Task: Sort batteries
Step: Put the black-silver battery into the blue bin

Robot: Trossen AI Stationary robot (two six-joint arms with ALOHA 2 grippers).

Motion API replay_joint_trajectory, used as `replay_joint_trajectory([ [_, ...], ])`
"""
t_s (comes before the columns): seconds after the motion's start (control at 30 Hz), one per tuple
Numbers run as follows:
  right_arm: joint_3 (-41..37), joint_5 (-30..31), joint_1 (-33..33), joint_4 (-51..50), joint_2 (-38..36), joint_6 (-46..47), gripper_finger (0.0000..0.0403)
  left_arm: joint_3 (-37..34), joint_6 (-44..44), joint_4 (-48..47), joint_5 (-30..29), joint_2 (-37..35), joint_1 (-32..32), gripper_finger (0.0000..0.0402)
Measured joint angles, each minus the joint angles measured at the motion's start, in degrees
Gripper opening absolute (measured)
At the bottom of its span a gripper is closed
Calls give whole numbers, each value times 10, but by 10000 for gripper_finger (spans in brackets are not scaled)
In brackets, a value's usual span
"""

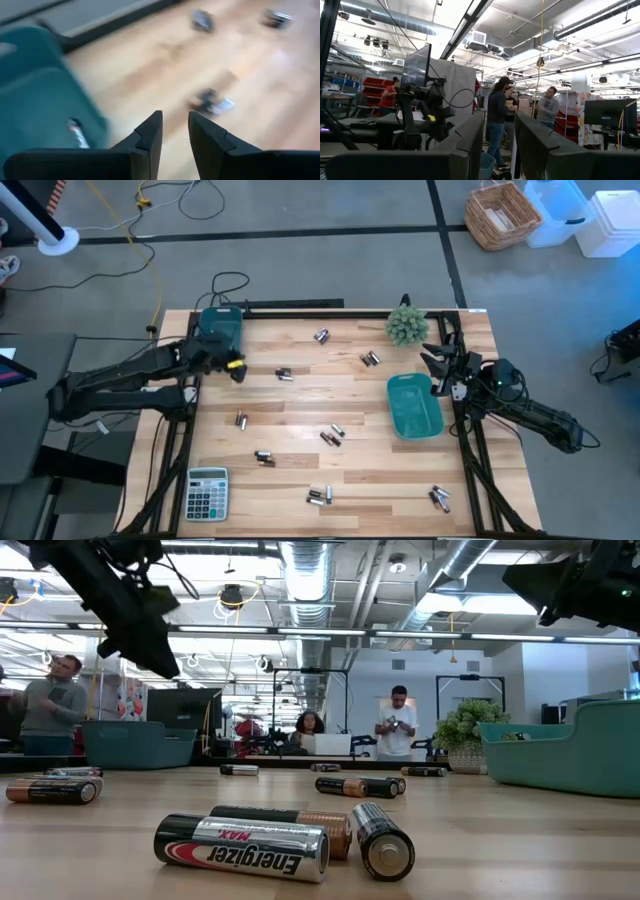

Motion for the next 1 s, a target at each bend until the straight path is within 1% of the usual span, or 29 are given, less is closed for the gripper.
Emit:
replay_joint_trajectory([
  [0.2, 0, 0, 0, 0, 0, 0, 128, 0, -44, -52, 27, 6, -99, 89],
  [0.4, 0, 0, 0, 0, 0, 0, 128, 0, -177, -106, 43, 20, -203, 89],
  [0.53, 0, 0, 0, 1, 0, 0, 128, 0, -250, -114, 43, 38, -271, 89],
  [0.77, 0, 0, 0, 3, 0, 8, 128, -1, -343, -113, 42, 94, -367, 89],
  [1.0, 0, 0, 5, 9, 0, 15, 128, -4, -429, -112, 39, 164, -436, 89],
])
